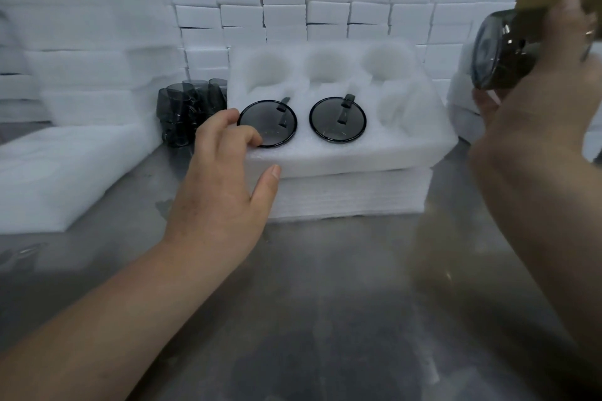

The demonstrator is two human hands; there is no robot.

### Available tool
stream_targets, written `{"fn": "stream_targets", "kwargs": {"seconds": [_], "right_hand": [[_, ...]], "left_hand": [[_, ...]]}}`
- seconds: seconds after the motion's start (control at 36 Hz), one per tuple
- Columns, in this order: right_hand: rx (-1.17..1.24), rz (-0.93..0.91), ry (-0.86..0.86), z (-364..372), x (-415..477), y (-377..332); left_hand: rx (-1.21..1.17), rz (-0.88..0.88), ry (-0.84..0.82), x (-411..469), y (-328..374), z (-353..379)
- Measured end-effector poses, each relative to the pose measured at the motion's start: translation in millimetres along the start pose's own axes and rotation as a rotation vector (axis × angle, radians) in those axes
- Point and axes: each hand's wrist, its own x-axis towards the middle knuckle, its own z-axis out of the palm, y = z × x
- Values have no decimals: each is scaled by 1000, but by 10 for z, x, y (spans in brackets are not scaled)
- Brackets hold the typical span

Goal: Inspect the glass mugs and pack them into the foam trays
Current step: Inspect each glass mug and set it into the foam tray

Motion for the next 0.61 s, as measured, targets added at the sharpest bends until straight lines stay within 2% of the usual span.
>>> {"fn": "stream_targets", "kwargs": {"seconds": [0.08, 0.19, 0.39, 0.61], "right_hand": [[-45, -127, -13, 16, -71, 7], [-130, -194, -117, 6, -113, 44], [-470, -326, -352, -17, -222, 159], [-719, -456, -394, -21, -278, 228]], "left_hand": [[-6, -3, -2, 0, 9, -4], [-6, -12, -10, 3, 15, -10], [-9, -13, 0, 5, 10, -7], [-5, 3, 13, 8, 4, 4]]}}
